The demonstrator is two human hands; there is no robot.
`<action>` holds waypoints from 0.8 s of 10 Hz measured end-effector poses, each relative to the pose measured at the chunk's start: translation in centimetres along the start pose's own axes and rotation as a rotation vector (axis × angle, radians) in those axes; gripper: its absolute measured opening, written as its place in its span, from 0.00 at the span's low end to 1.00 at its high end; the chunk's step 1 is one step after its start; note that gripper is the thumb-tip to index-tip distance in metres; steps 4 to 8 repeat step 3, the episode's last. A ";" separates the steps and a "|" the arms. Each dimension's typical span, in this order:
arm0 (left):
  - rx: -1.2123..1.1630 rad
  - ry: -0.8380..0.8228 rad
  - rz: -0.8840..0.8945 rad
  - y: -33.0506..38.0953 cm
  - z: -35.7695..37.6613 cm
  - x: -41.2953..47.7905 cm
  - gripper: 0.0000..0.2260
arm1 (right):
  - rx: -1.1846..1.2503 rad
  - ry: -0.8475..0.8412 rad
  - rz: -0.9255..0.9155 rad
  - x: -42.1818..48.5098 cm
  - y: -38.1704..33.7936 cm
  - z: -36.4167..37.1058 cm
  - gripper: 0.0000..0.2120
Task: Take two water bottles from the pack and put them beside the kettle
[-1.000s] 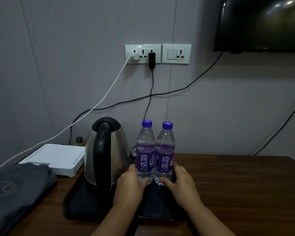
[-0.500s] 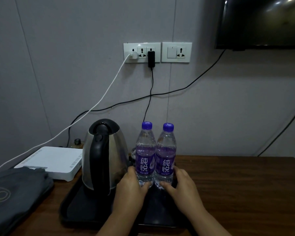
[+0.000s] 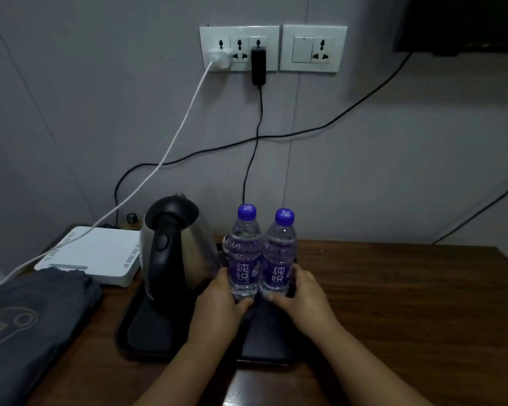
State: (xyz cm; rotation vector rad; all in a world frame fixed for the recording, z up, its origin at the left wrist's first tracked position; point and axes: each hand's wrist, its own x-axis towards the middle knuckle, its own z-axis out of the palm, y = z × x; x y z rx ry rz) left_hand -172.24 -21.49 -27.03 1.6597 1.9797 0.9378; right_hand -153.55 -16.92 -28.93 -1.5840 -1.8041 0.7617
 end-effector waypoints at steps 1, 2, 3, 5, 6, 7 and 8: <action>0.080 -0.063 0.004 3.0 -3.7 -0.8 0.21 | -0.071 -0.110 0.035 -1.1 -3.9 -3.3 0.29; 0.181 -0.080 0.071 7.2 -9.0 -1.4 0.21 | -0.229 -0.193 0.081 -2.3 -9.4 -7.4 0.33; 0.320 -0.110 0.100 12.1 -14.9 -1.8 0.23 | -0.432 -0.178 0.171 -3.6 -15.8 -12.2 0.40; 0.320 -0.110 0.100 12.1 -14.9 -1.8 0.23 | -0.432 -0.178 0.171 -3.6 -15.8 -12.2 0.40; 0.320 -0.110 0.100 12.1 -14.9 -1.8 0.23 | -0.432 -0.178 0.171 -3.6 -15.8 -12.2 0.40; 0.320 -0.110 0.100 12.1 -14.9 -1.8 0.23 | -0.432 -0.178 0.171 -3.6 -15.8 -12.2 0.40; 0.320 -0.110 0.100 12.1 -14.9 -1.8 0.23 | -0.432 -0.178 0.171 -3.6 -15.8 -12.2 0.40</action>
